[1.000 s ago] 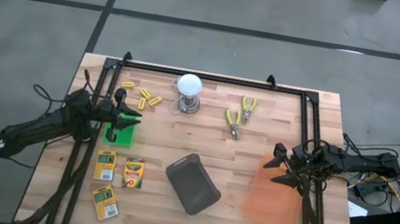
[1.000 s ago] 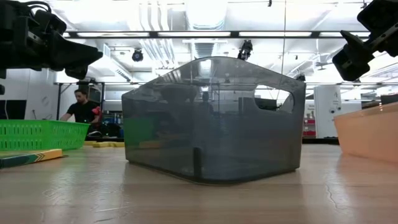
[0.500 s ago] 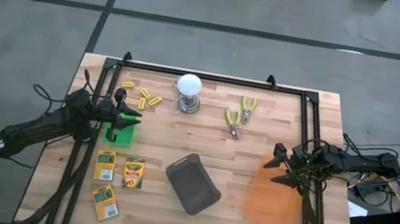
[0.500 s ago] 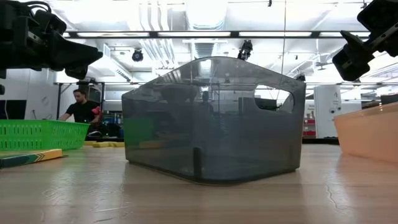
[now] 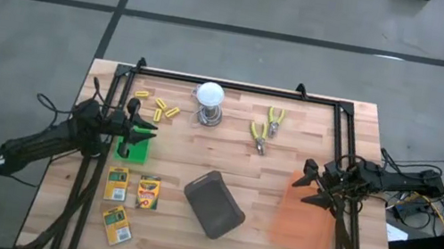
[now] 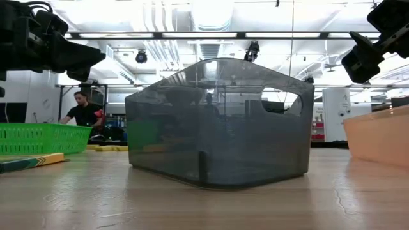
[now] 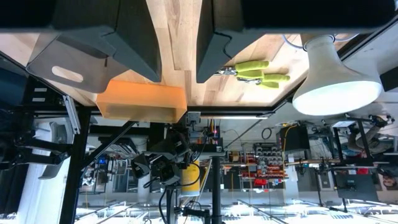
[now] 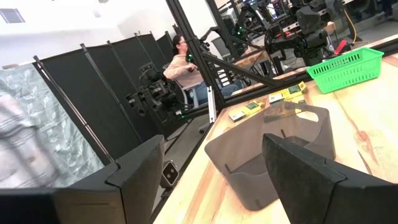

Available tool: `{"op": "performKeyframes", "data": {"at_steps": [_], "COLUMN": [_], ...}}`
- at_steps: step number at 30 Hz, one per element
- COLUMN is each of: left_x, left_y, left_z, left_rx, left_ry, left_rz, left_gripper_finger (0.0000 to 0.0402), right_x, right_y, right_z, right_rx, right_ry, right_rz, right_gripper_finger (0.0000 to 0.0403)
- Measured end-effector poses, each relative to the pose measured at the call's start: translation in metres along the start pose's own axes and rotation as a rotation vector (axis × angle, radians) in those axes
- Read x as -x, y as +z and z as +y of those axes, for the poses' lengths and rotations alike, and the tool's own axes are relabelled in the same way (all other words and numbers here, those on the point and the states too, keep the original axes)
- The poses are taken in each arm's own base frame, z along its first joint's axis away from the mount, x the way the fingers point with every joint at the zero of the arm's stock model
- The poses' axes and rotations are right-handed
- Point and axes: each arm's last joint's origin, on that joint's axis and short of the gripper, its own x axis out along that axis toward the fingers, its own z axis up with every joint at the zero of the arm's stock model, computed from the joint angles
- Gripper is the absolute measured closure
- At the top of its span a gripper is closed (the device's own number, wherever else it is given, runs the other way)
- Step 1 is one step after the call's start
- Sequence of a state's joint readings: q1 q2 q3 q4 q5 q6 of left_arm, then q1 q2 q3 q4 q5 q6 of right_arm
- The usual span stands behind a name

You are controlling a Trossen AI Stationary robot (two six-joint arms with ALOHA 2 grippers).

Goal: Pick & Place School Supplies

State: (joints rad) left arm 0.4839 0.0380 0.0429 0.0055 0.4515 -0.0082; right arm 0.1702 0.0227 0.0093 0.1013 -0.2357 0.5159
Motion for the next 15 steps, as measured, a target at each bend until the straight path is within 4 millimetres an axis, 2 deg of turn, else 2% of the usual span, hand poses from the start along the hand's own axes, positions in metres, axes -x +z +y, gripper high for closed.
{"op": "performKeyframes", "data": {"at_steps": [15], "left_x": [0.0000], "left_y": [0.0000], "left_z": [0.0000], "left_rx": [0.000], "left_ry": [0.000], "left_rz": [0.000], "left_gripper_finger": [0.0296], "right_x": [0.0000], "right_y": [-0.0001], "right_z": [-0.0001], "right_rx": [0.000], "right_ry": [-0.001], "right_rz": [0.001], "right_gripper_finger": [0.0136]}}
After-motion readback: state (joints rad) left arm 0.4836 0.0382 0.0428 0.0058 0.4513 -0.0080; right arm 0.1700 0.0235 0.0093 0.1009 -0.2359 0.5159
